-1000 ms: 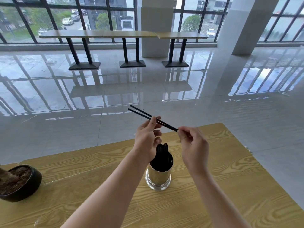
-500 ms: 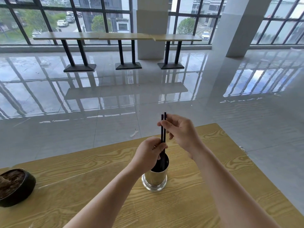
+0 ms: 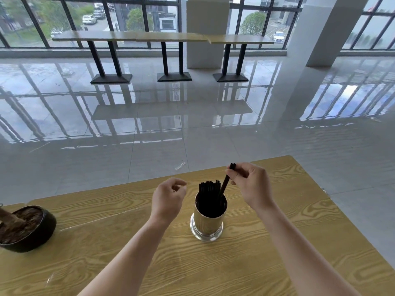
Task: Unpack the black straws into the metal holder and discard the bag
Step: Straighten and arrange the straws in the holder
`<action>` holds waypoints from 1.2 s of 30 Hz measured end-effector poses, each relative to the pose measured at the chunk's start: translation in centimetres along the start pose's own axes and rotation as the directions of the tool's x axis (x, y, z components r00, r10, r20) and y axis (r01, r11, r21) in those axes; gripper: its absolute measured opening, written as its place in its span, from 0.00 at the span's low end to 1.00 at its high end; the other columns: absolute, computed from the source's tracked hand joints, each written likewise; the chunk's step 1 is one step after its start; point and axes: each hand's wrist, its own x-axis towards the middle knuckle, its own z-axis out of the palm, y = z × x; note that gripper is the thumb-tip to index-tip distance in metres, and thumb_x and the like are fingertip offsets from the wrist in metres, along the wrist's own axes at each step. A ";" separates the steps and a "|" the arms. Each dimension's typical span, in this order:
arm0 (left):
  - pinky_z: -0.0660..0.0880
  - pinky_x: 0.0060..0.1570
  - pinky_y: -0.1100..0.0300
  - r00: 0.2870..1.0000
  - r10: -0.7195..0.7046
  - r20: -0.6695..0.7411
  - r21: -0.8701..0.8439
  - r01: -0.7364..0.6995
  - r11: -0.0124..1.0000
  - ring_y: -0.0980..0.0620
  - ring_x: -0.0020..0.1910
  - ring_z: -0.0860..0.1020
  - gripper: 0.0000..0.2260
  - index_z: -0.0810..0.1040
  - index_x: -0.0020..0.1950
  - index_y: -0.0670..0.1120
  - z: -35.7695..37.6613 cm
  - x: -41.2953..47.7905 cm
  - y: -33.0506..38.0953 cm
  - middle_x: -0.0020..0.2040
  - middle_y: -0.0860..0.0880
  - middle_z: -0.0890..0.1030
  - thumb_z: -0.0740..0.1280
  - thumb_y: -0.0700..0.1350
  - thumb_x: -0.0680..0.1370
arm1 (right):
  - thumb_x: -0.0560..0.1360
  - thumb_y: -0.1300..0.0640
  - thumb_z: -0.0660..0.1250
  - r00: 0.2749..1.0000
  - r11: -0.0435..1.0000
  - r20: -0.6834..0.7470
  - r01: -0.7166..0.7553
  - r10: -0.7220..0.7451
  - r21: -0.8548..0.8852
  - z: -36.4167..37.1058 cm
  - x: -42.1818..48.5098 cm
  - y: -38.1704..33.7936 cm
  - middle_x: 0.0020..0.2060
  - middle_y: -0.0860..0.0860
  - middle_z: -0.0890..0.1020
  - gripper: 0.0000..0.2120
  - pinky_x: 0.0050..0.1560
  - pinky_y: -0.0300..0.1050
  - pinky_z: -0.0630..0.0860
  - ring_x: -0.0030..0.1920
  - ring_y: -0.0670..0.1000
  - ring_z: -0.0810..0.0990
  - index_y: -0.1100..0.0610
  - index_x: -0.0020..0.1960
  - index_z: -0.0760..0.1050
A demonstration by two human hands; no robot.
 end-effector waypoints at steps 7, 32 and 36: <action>0.75 0.42 0.65 0.998 -0.023 0.056 0.107 0.017 0.994 0.59 0.42 0.80 0.09 0.83 0.57 0.50 2.0 -0.5 -2.2 0.43 0.56 0.82 0.72 0.47 0.77 | 0.74 0.56 0.75 0.996 0.976 0.062 -0.050 0.064 -0.212 2.5 -0.9 3.3 0.37 0.44 0.85 0.02 0.42 0.49 0.82 0.38 0.47 0.83 0.53 0.47 0.84; 0.80 0.45 0.57 0.999 0.021 0.036 0.194 -0.028 0.981 0.54 0.44 0.83 0.05 0.86 0.50 0.50 4.7 1.9 -0.3 0.43 0.54 0.86 0.72 0.45 0.76 | 0.74 0.62 0.75 0.992 0.914 0.053 0.126 -0.115 -0.385 4.7 -1.7 4.8 0.45 0.49 0.80 0.10 0.44 0.43 0.78 0.41 0.48 0.78 0.56 0.54 0.81; 0.81 0.46 0.54 0.999 0.014 0.049 0.188 -0.023 0.982 0.54 0.44 0.83 0.05 0.86 0.49 0.50 4.8 1.8 -0.3 0.42 0.55 0.85 0.71 0.45 0.76 | 0.75 0.59 0.74 0.984 0.894 0.120 0.171 -0.132 -0.414 4.7 -1.5 4.9 0.48 0.49 0.79 0.13 0.44 0.38 0.76 0.41 0.46 0.77 0.55 0.59 0.81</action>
